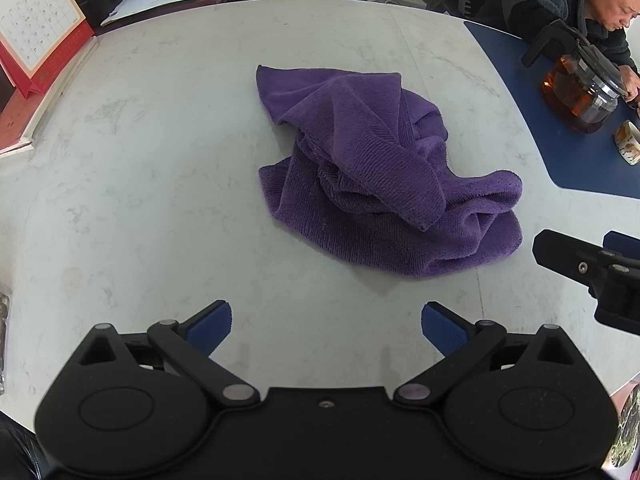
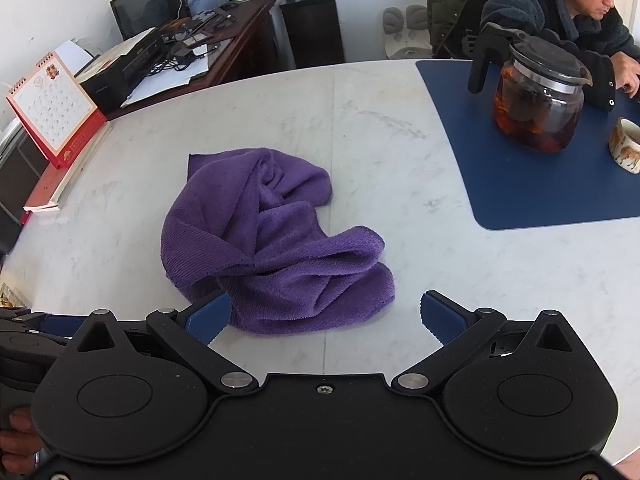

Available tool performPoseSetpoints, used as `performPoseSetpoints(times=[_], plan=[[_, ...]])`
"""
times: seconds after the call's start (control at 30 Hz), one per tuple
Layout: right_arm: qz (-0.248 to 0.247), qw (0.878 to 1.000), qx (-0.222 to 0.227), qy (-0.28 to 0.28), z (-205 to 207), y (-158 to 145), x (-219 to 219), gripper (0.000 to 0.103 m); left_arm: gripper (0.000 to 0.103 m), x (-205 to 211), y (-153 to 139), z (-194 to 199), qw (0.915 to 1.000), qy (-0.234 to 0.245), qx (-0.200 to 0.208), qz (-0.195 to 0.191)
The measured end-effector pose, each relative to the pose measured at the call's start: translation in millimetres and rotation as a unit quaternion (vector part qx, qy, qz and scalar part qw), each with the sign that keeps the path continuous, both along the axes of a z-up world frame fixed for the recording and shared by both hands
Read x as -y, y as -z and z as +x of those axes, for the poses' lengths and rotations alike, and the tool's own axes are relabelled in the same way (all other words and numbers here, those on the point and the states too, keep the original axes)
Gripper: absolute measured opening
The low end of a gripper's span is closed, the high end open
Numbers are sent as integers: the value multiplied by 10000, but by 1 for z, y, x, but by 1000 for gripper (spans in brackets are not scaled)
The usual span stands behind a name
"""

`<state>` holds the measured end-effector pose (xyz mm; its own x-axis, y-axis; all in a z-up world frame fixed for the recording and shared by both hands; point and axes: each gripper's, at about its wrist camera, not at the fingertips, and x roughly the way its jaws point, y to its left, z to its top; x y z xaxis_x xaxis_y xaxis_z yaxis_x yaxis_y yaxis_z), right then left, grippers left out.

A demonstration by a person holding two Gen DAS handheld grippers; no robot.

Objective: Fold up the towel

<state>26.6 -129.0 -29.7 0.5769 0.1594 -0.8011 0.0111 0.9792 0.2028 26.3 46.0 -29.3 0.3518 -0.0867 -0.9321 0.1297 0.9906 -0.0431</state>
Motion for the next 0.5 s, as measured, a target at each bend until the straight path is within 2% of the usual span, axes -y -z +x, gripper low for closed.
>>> performPoseSetpoints(times=[0.5], plan=[[-21, 10000, -9, -42, -4, 0, -1, 103, 102, -1, -1, -1, 10000, 7, 11, -4]])
